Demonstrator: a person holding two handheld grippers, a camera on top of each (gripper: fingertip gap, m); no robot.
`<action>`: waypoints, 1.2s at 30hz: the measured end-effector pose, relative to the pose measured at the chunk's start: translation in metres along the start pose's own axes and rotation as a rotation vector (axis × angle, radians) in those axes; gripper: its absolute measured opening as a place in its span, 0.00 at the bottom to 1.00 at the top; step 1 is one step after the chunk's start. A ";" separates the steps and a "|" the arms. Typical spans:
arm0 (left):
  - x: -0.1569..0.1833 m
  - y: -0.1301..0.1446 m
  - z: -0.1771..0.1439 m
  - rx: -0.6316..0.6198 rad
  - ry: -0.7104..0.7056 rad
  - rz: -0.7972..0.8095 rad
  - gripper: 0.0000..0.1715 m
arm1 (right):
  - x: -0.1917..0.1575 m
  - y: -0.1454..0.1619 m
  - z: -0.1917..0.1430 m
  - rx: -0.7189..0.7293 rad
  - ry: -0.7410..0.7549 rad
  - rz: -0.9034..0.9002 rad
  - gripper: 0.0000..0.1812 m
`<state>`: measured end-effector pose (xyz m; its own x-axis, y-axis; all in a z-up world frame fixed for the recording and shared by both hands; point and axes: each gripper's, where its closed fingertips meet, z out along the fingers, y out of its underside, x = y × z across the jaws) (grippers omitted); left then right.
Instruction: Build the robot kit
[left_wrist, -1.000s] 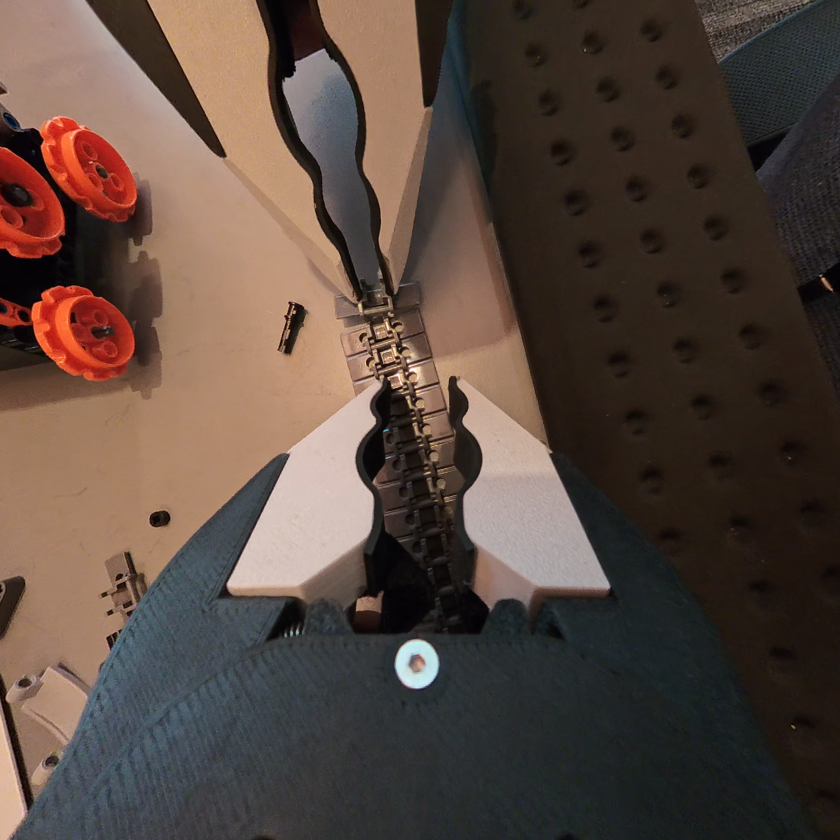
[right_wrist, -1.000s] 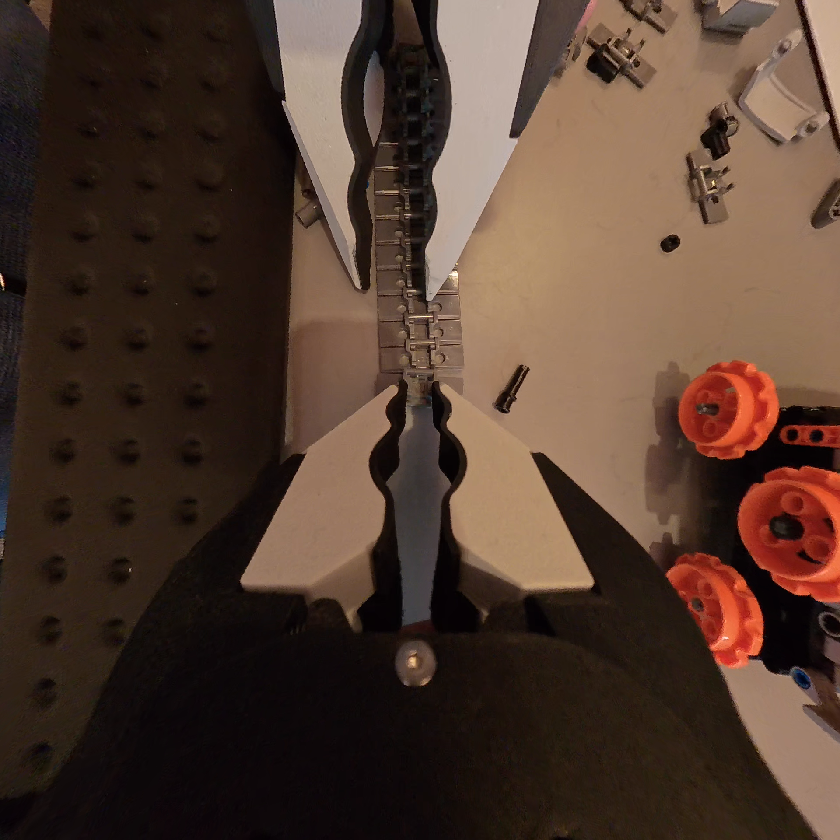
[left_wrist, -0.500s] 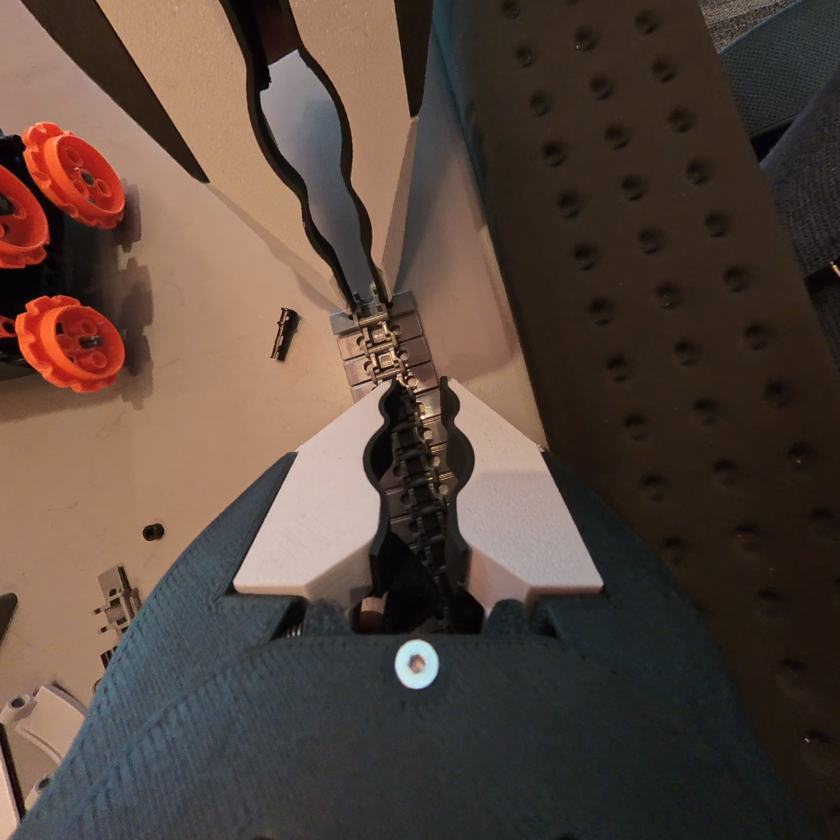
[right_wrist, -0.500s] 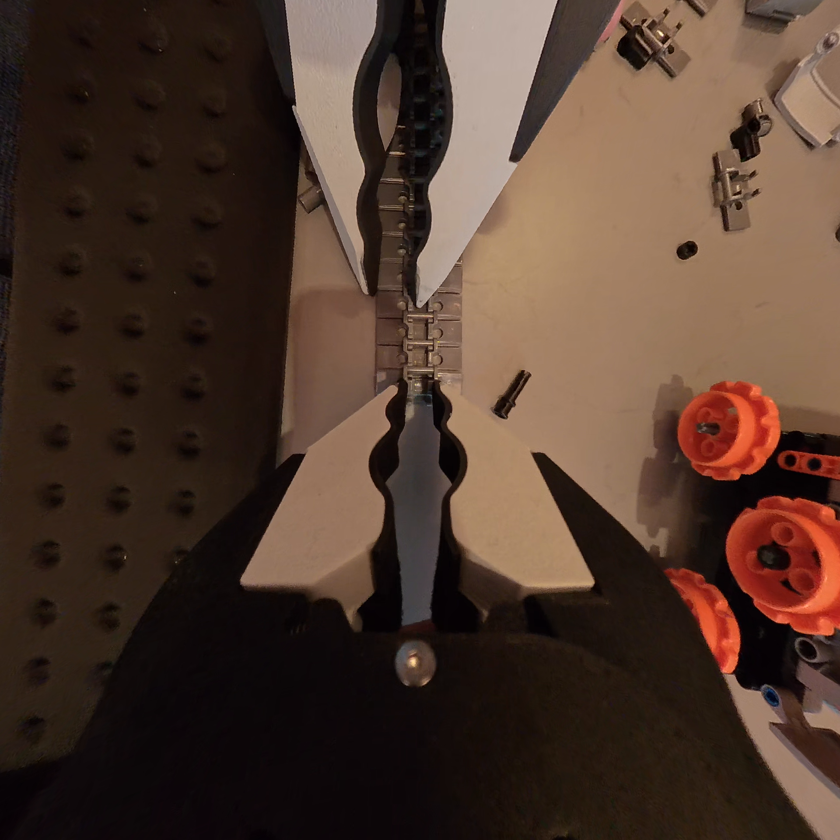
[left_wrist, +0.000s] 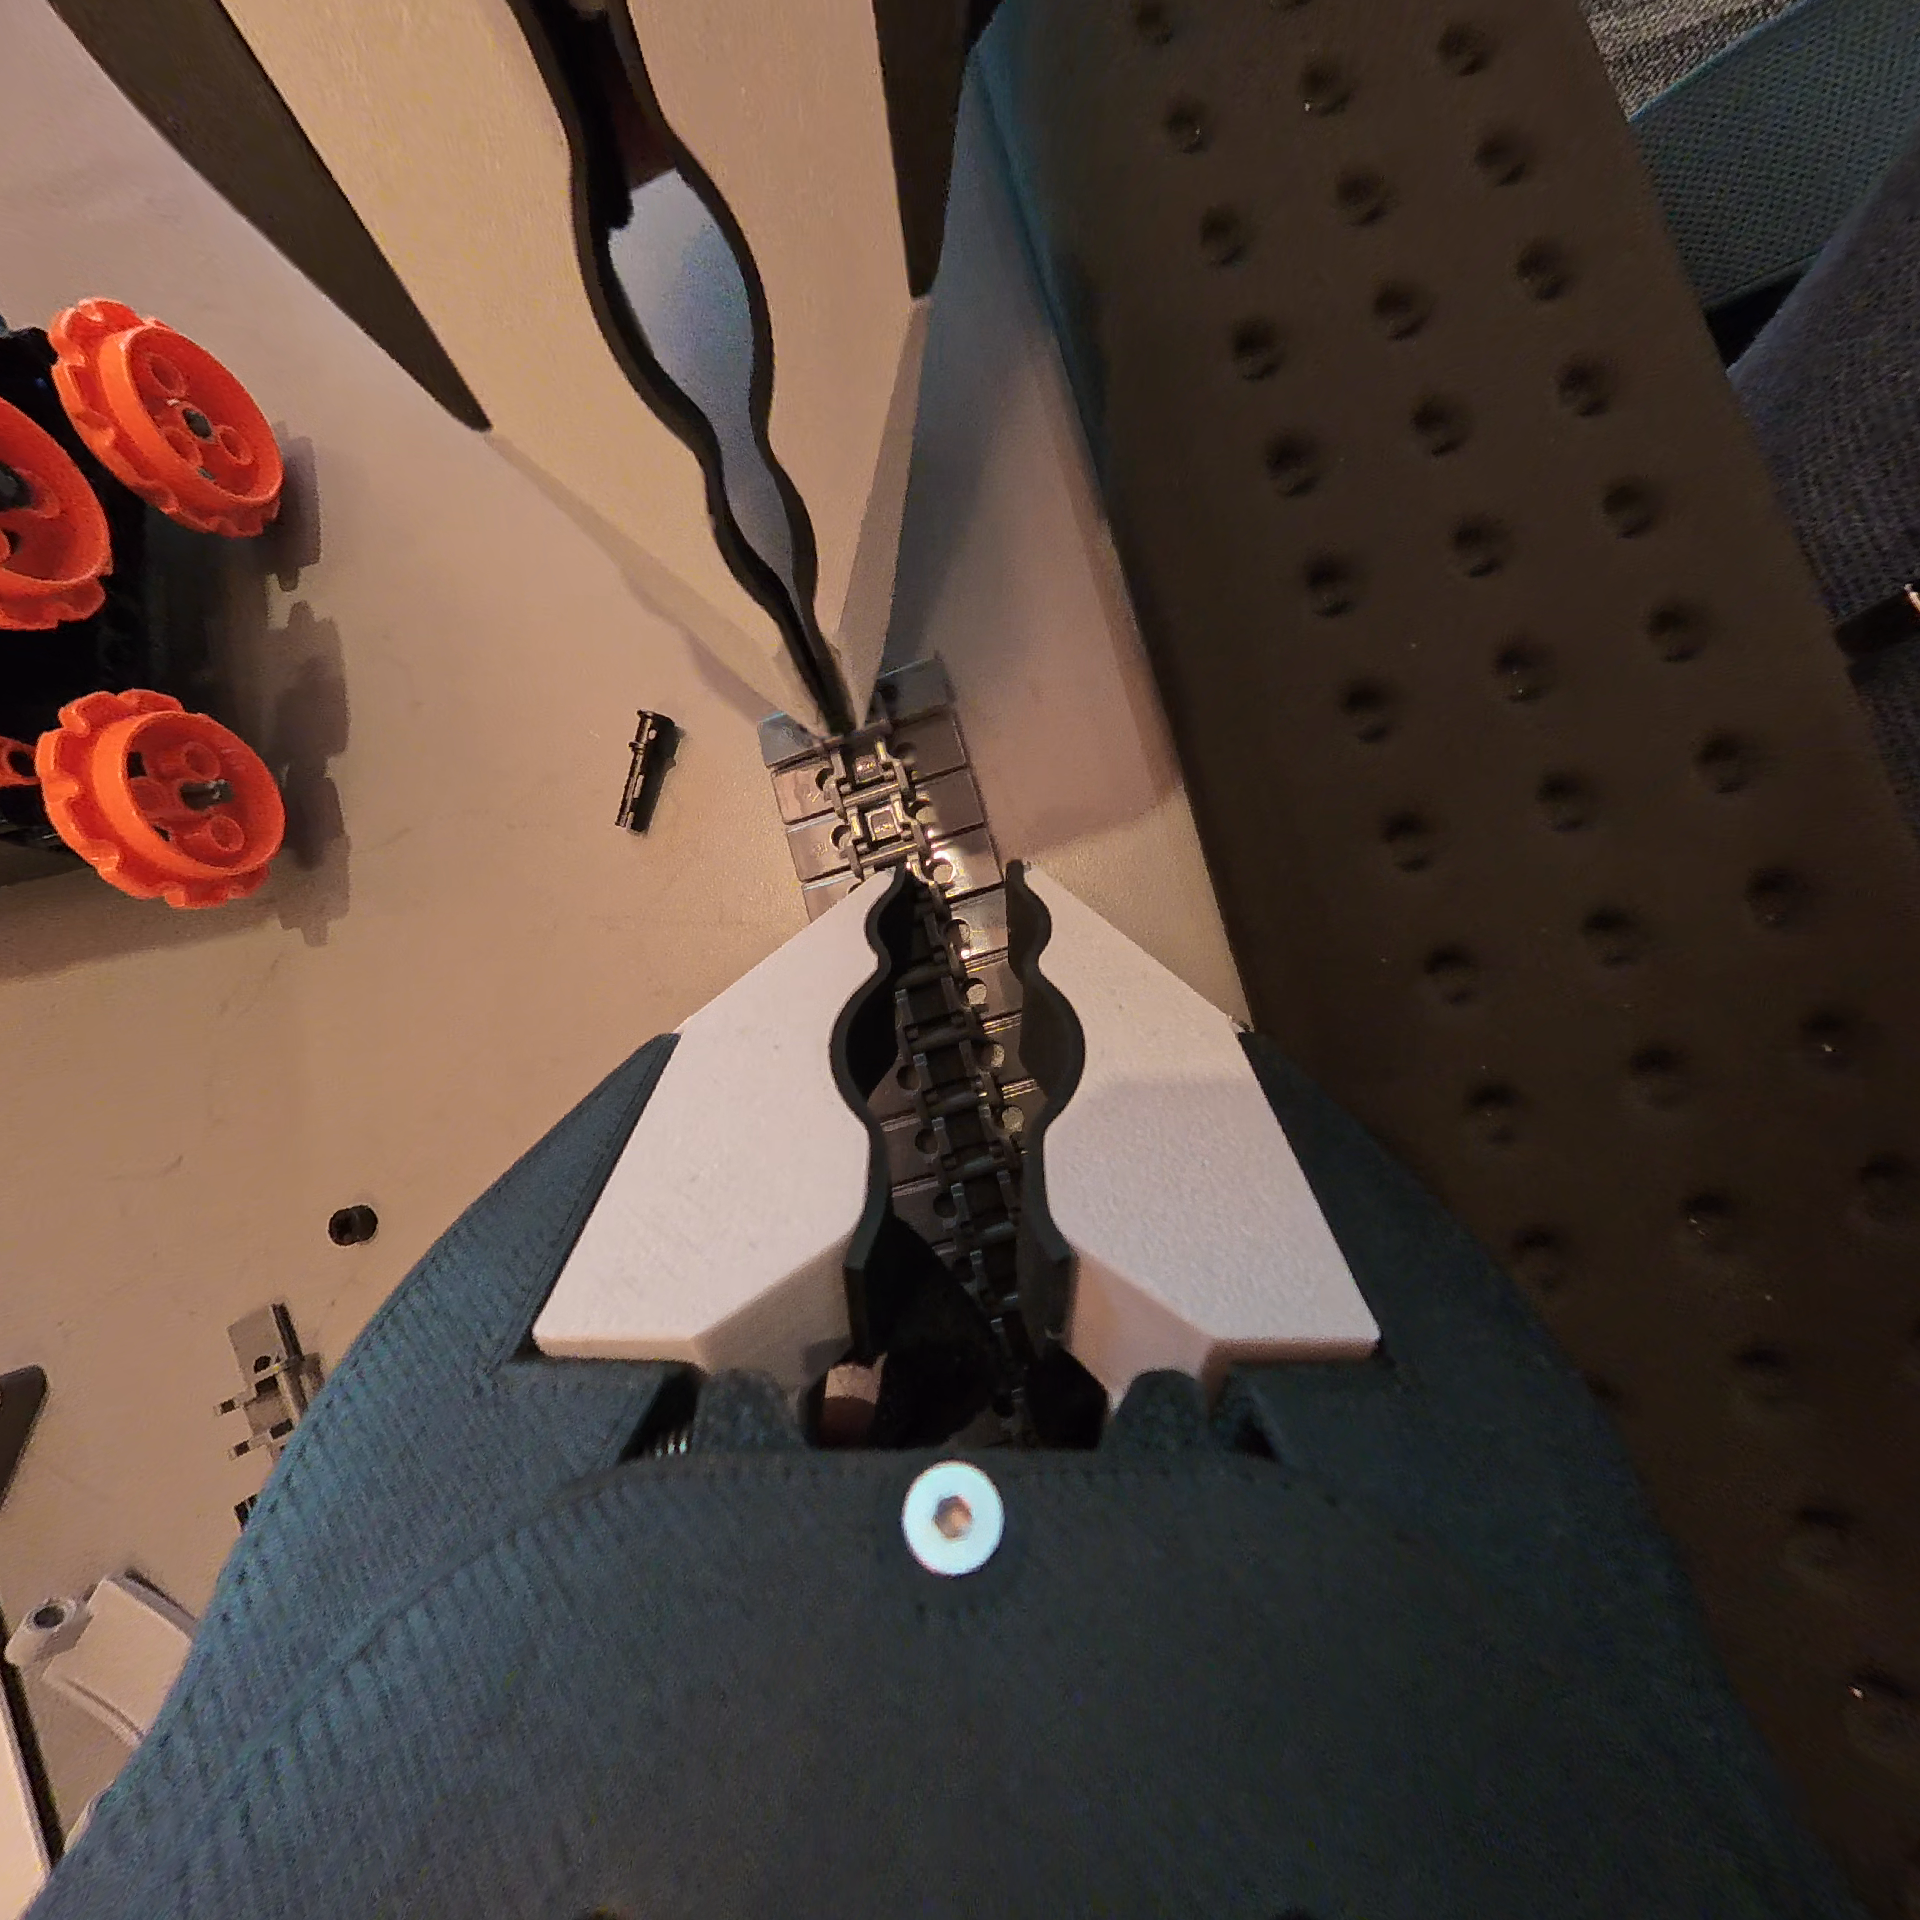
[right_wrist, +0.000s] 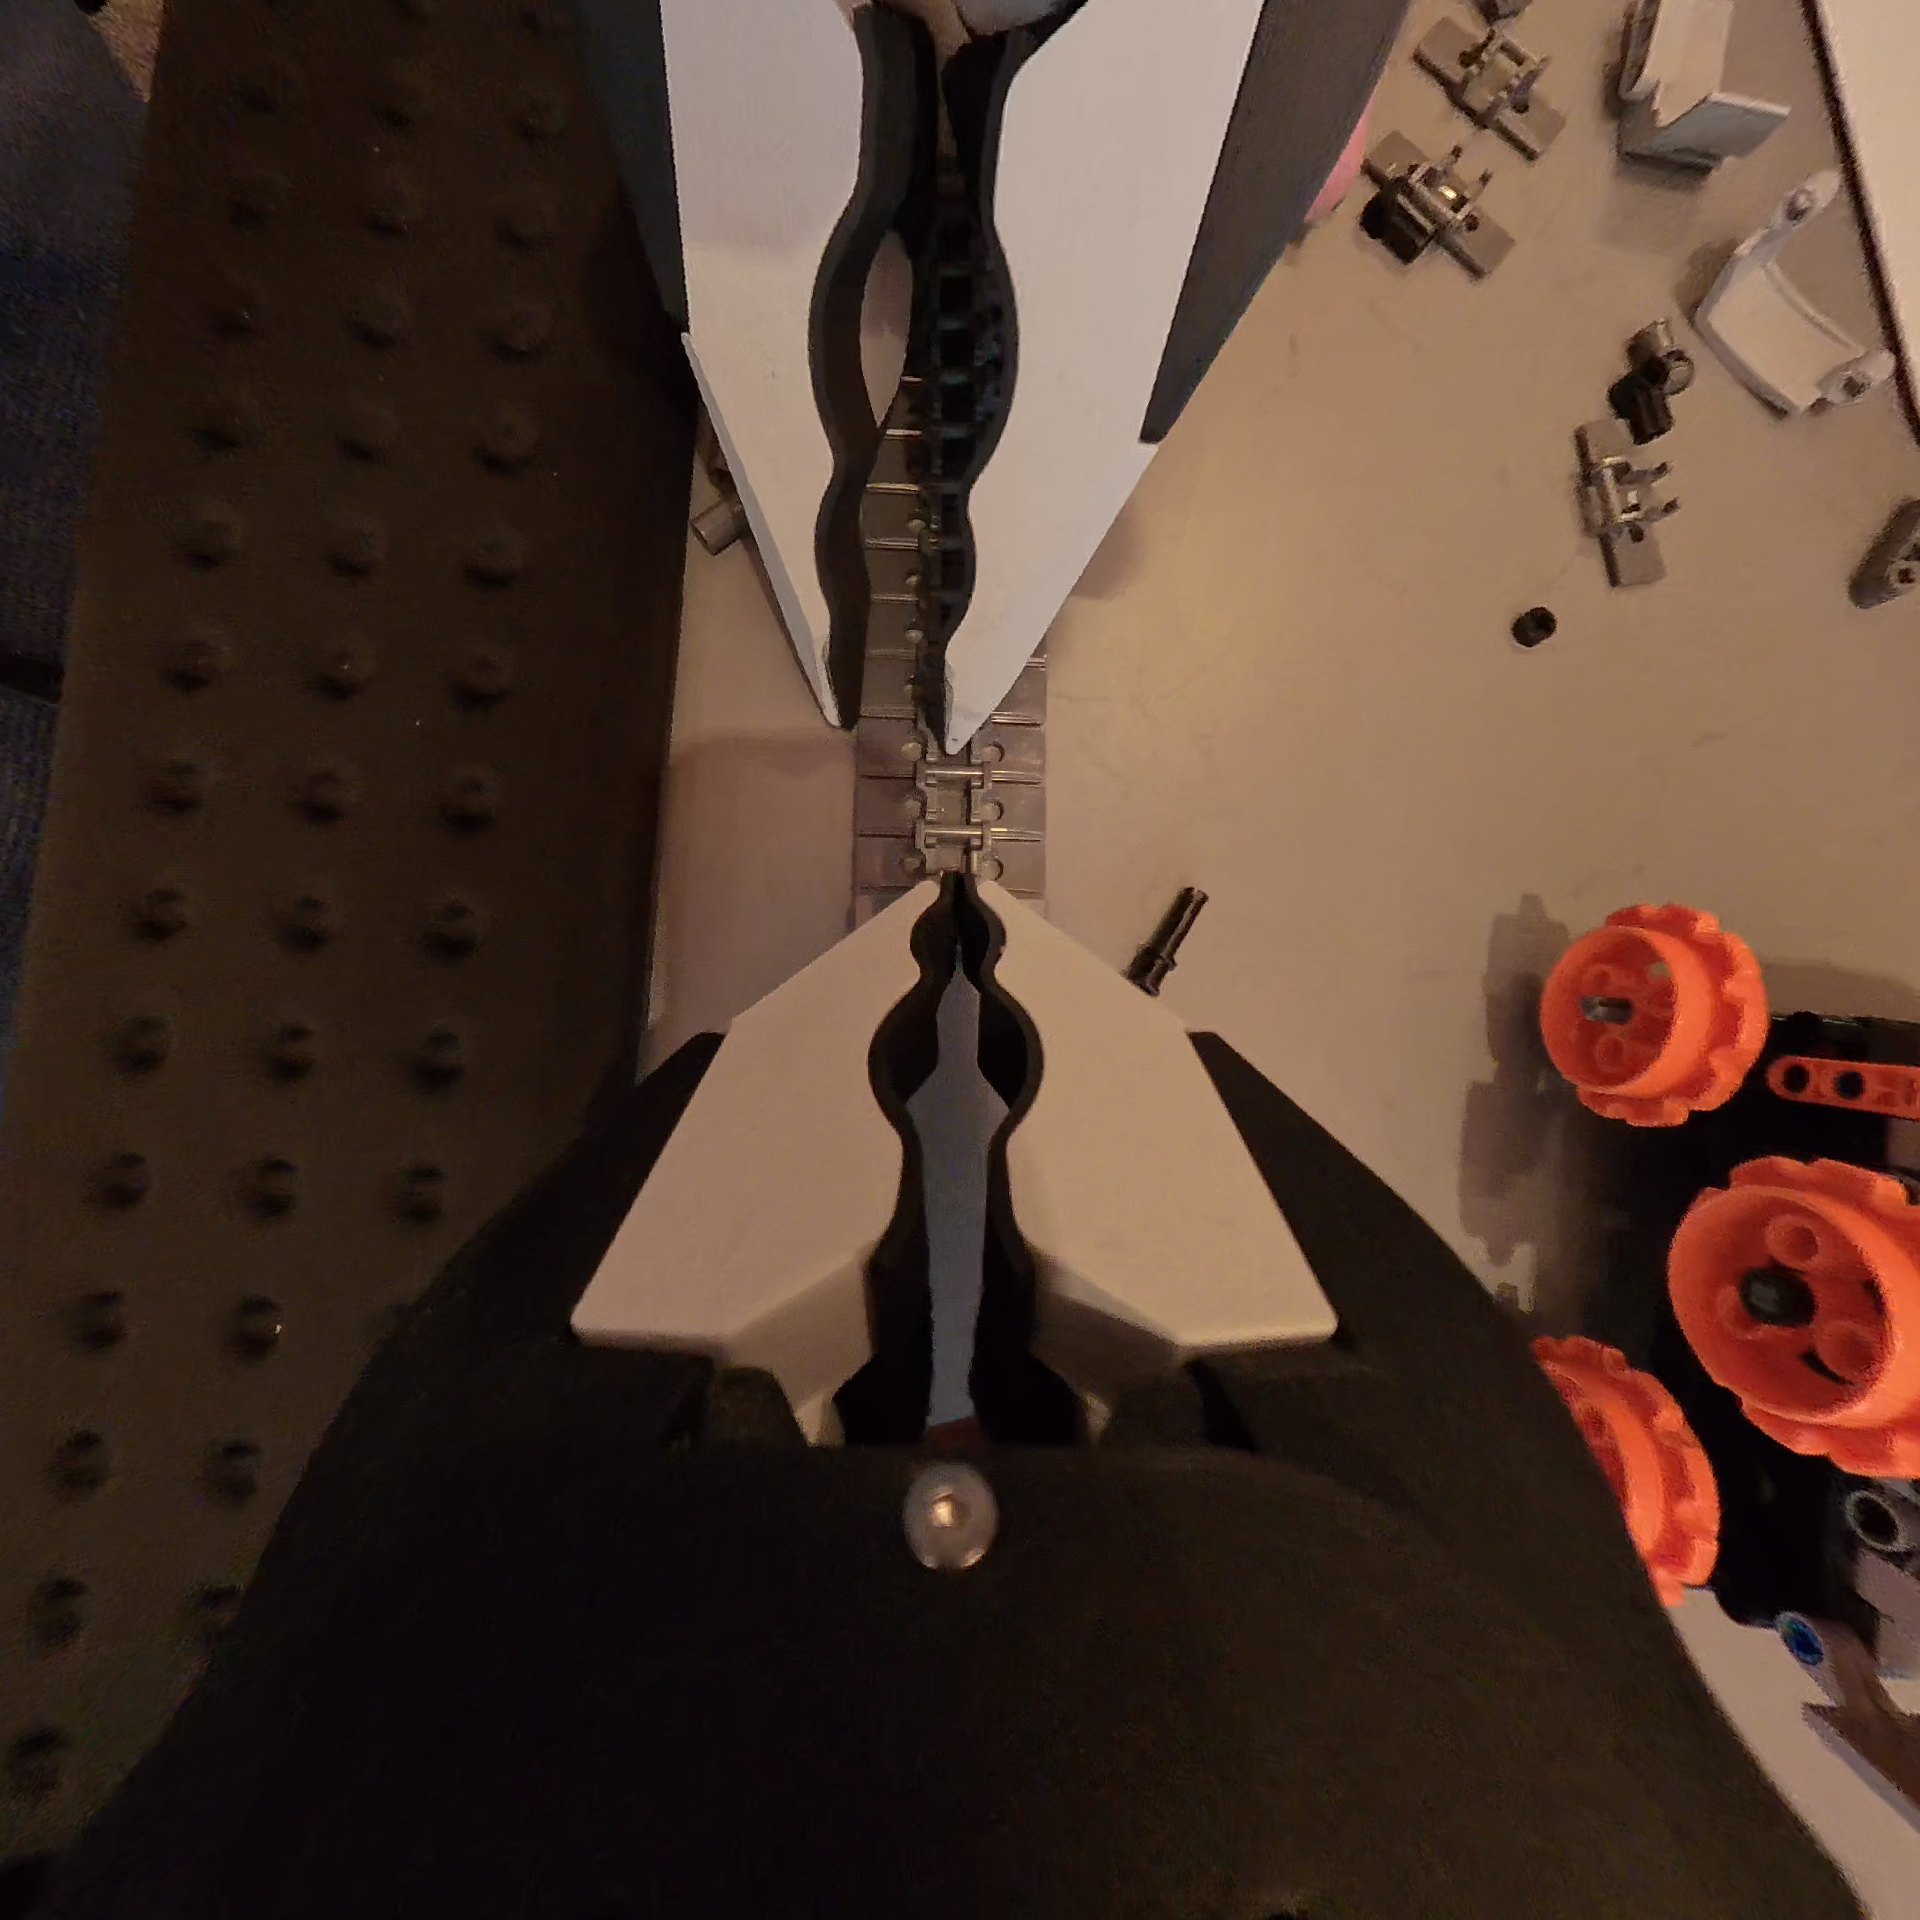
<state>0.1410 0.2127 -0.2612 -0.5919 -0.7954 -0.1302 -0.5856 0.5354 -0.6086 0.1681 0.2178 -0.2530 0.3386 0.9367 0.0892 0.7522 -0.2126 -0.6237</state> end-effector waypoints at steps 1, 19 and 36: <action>0.000 0.000 0.000 -0.001 0.001 0.000 0.10 | -0.001 0.000 0.001 0.000 -0.004 0.006 0.00; 0.000 0.000 0.000 0.028 0.020 -0.017 0.09 | -0.002 0.004 0.001 -0.319 -0.098 -0.001 0.00; 0.001 0.001 -0.002 0.107 0.035 -0.038 0.10 | -0.004 0.006 0.004 -0.436 -0.187 0.009 0.00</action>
<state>0.1388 0.2131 -0.2606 -0.5903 -0.8033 -0.0790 -0.5465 0.4698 -0.6933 0.1691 0.2142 -0.2603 0.2687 0.9598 -0.0814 0.9303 -0.2805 -0.2365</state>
